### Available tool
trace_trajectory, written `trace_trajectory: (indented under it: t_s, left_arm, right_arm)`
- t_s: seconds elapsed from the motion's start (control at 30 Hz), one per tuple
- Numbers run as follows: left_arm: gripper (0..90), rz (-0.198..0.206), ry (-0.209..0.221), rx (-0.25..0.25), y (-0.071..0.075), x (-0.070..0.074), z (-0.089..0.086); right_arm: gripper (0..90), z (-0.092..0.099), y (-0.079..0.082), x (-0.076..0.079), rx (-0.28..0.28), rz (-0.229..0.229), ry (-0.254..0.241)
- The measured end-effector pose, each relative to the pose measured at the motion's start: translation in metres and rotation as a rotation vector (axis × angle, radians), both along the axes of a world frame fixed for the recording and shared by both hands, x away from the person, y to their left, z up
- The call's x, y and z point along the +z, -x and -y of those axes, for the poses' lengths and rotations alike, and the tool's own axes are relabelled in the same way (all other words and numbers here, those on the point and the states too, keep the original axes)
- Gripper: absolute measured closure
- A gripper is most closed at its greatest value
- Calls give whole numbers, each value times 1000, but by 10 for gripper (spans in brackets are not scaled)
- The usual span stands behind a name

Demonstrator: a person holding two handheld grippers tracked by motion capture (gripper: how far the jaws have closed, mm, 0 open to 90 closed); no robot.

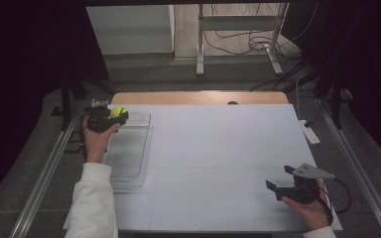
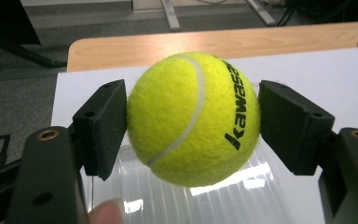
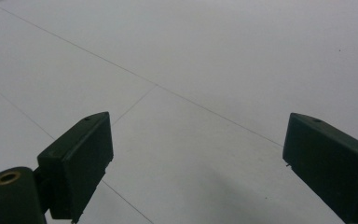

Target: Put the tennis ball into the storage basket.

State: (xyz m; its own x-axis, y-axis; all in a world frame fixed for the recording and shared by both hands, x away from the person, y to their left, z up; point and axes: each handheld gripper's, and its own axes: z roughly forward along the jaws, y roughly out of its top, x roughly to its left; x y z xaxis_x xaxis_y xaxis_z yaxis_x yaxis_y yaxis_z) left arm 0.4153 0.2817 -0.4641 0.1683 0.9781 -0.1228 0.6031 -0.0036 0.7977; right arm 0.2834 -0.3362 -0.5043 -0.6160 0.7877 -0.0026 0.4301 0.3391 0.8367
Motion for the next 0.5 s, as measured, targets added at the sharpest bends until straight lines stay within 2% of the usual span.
trace_trajectory:
  t_s: [0.27,0.5]
  left_arm:
    - [277,-44,-21,4,-4,-8,0]
    - [276,-111,-77,8,-10,-19,3]
  right_arm:
    - [89,0,0,0,-1,-1,1]
    - [90,0,0,0,-1,0,0]
